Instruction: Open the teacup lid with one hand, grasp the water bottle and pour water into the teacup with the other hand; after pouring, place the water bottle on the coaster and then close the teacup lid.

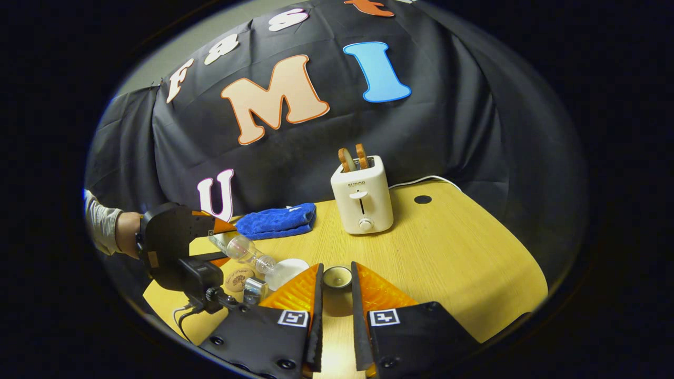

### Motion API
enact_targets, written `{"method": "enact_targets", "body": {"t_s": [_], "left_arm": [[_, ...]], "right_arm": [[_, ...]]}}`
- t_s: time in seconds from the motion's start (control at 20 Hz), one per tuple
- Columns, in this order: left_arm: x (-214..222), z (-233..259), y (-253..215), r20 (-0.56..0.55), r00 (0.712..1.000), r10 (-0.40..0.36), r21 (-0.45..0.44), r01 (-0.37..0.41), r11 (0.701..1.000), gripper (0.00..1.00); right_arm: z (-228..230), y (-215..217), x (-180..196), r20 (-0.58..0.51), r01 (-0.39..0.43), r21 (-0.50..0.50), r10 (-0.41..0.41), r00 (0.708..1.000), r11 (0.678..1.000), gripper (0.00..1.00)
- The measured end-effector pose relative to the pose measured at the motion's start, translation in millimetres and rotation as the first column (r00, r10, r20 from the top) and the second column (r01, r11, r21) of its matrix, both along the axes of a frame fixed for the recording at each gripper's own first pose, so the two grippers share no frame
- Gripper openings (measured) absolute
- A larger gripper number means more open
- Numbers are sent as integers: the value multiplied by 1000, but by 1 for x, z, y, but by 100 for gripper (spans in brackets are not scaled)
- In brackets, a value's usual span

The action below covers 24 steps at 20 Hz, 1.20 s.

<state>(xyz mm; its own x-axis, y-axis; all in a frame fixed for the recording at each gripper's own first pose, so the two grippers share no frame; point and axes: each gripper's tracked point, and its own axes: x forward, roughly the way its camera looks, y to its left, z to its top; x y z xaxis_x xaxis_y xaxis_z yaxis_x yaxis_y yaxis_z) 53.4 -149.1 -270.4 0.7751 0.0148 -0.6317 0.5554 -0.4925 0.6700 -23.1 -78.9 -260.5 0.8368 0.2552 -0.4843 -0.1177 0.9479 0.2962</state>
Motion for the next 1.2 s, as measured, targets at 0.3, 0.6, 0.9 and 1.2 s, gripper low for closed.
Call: {"method": "enact_targets", "body": {"t_s": [0.3,0.6,0.9,1.2], "left_arm": [[1,10,-8,8,998,-59,66,59,996,71],[0,14,-9,7,993,-116,164,113,980,71],[-5,8,-5,-25,999,-40,113,43,993,71],[-16,-10,-1,-72,993,94,-100,-101,990,70]], "right_arm": [[0,3,-3,4,-9,10,9,1000,1000,28],[-3,2,-6,0,-11,14,11,1000,1000,28],[-3,-2,-9,-15,-5,21,5,1000,1000,28],[9,-12,-9,-7,-5,-13,4,1000,1000,28]]}}
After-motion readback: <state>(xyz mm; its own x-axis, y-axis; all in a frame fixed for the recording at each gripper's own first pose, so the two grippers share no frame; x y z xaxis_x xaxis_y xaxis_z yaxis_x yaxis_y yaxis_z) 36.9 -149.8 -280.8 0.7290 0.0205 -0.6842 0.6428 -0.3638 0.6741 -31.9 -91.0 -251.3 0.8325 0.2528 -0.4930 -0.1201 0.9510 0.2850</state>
